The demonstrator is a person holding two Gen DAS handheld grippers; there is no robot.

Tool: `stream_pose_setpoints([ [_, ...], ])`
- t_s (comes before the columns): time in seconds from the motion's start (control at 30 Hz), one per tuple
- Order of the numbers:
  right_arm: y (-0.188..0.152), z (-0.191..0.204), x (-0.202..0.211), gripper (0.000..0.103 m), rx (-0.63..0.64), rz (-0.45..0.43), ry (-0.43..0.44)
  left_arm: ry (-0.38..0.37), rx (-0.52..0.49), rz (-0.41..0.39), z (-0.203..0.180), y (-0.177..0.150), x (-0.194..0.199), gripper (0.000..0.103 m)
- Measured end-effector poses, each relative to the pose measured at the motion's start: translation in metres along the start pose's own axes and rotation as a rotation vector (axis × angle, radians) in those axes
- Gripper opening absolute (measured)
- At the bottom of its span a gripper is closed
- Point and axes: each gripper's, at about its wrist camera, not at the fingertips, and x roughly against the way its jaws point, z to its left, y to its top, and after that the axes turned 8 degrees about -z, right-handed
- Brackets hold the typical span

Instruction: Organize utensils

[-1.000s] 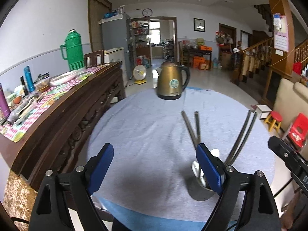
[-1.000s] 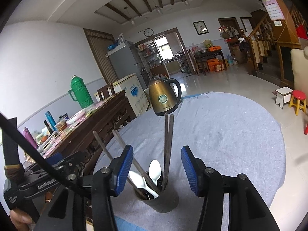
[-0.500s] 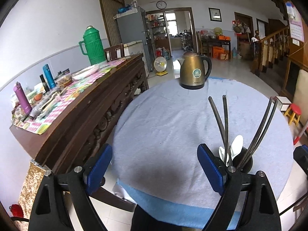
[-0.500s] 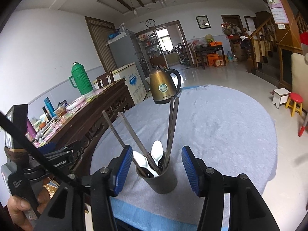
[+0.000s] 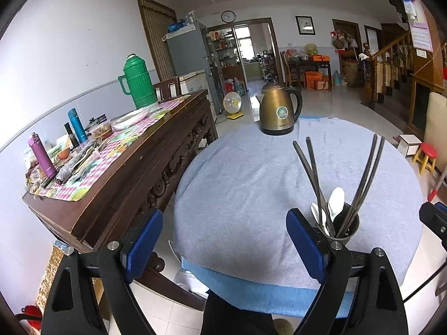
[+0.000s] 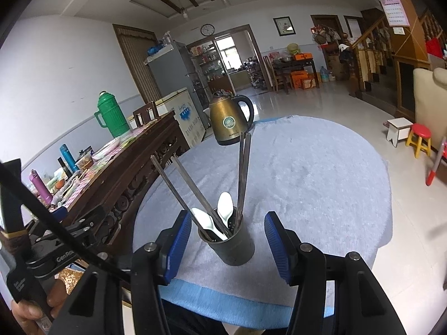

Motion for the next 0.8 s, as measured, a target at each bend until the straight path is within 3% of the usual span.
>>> stream_pose_setpoints([
  [0.8,-0.004,0.002,0.009,0.059,-0.022,0.010,-0.007,-0.017,-0.001,0.000,0.002,-0.009,0.016,0.090],
])
